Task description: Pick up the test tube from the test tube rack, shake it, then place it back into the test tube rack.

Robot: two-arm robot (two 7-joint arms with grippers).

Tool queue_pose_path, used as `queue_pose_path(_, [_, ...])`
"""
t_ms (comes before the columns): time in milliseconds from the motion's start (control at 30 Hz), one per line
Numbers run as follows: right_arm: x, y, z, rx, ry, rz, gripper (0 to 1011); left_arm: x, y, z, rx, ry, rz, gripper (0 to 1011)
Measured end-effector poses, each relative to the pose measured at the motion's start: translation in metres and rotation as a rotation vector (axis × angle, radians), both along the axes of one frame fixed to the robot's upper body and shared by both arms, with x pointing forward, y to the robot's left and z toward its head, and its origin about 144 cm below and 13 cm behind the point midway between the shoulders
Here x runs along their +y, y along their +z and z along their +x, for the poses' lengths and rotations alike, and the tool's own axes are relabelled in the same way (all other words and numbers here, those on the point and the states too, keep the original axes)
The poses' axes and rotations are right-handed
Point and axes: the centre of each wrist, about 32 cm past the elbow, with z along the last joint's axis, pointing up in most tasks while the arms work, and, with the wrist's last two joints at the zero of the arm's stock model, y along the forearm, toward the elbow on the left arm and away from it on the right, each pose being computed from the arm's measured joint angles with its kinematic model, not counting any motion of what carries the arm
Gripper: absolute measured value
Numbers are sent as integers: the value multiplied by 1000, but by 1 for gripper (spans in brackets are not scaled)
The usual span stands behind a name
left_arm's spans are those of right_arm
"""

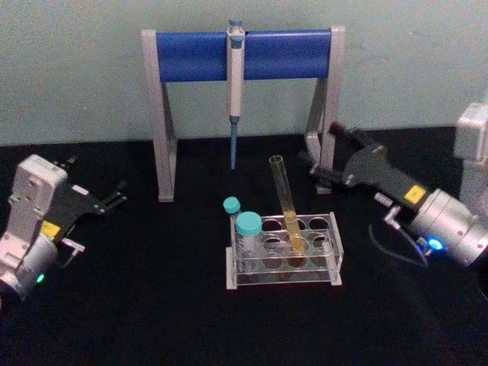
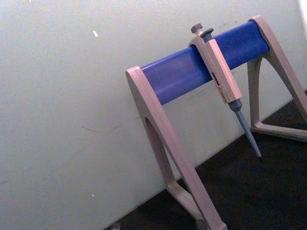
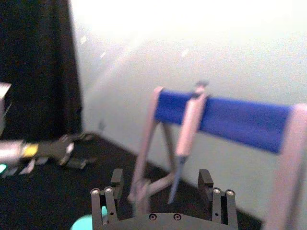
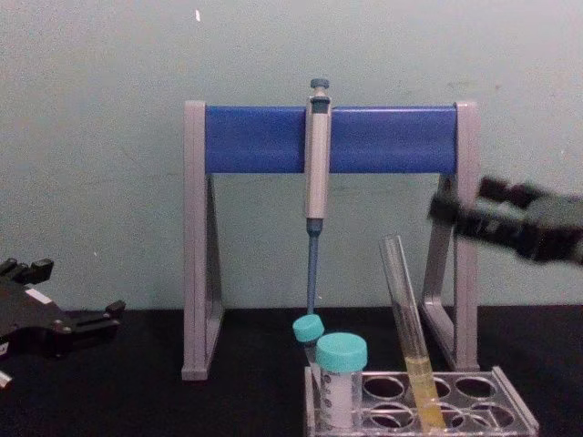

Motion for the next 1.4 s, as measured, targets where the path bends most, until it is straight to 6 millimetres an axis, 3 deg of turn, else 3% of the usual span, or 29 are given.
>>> queue_pose_path(267, [-2,5,-15,-27,-312,23,1000,0,0,0,0,0,0,1002])
queue_pose_path(533, [3,-18,-26,62,-541,-104,1000,0,0,0,0,0,0,1001])
queue_pose_path(900, [4,-49,-34,200,-603,-208,1000,0,0,0,0,0,0,1001])
queue_pose_path(1400, [4,-49,-34,203,-603,-209,1000,0,0,0,0,0,0,1001])
